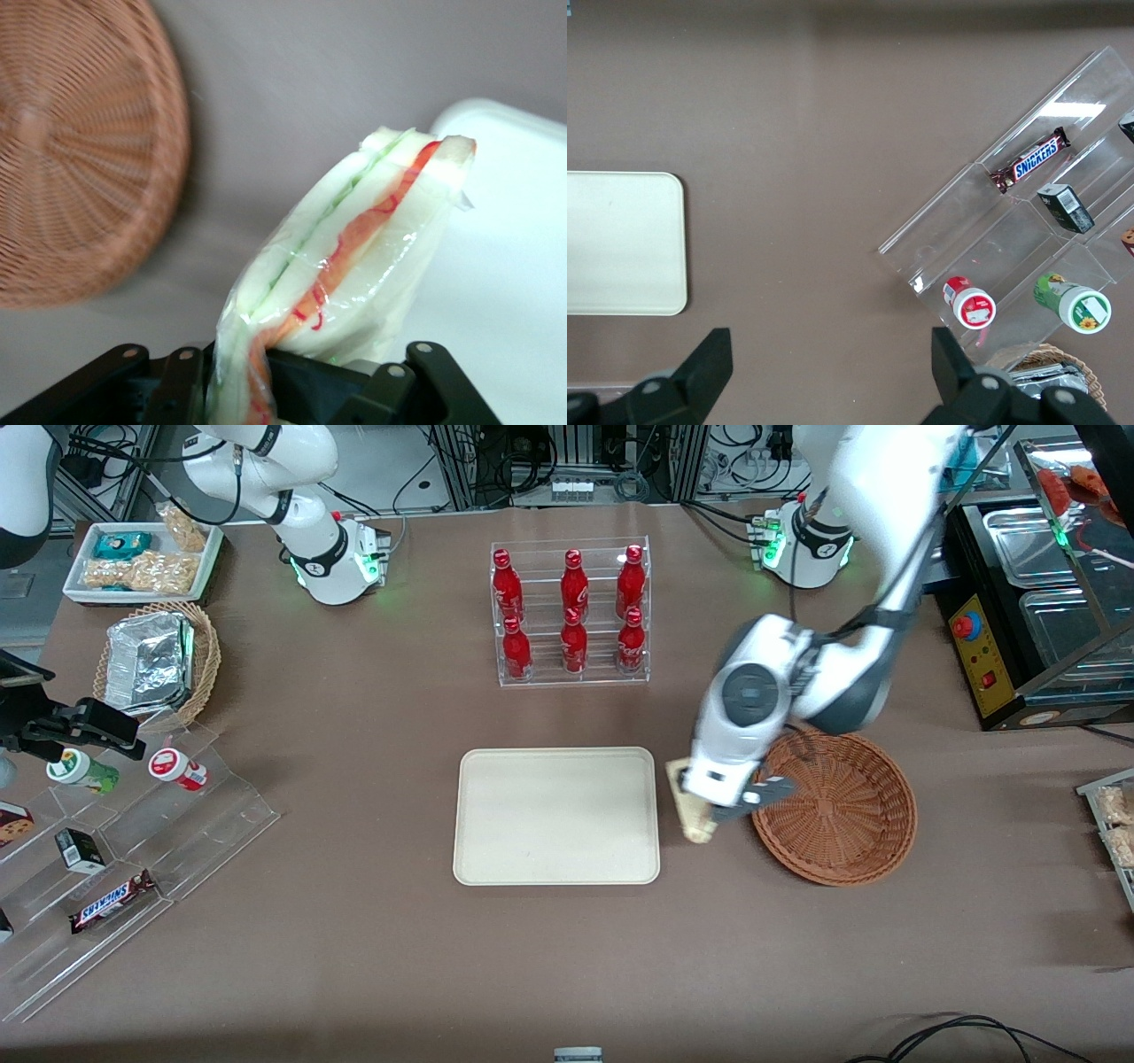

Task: Place sandwich from basket to tray
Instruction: 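Lift the sandwich and carry it over the white tray, then lower the sandwich onto the tray and open the left gripper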

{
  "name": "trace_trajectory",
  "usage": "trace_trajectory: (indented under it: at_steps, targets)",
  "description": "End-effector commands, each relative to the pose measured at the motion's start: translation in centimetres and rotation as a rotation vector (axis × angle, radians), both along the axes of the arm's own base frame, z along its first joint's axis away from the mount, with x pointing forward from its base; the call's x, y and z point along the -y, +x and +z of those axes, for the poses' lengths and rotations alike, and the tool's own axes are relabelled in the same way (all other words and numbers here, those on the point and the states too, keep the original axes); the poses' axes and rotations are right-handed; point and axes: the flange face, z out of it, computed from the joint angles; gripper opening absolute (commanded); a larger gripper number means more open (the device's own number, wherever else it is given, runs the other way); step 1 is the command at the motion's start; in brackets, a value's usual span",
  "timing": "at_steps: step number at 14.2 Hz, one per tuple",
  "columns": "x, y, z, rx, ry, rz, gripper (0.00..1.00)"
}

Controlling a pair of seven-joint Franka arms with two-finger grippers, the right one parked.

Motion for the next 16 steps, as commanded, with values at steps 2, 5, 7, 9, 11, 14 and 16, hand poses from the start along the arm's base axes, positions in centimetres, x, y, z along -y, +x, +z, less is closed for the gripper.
trace_trajectory:
  at_steps: [2,5,7,9,11,14,16]
  targets:
    - [7.3,1.0,-0.8,-0.02,0.106,-0.012,0.07]
    - [12.4,0.9,-3.3,0.044,0.135,0.043,0.07]
    - [14.4,0.9,-4.1,0.064,0.124,0.061,0.08]
    - [15.2,0.7,-4.6,0.067,0.12,0.057,0.1]
    - [16.2,0.5,-4.6,0.074,0.105,0.038,0.11]
    - [16.9,0.5,-5.5,0.07,0.092,0.032,0.13]
    - [18.1,-0.7,-5.8,0.071,0.093,-0.003,0.13]
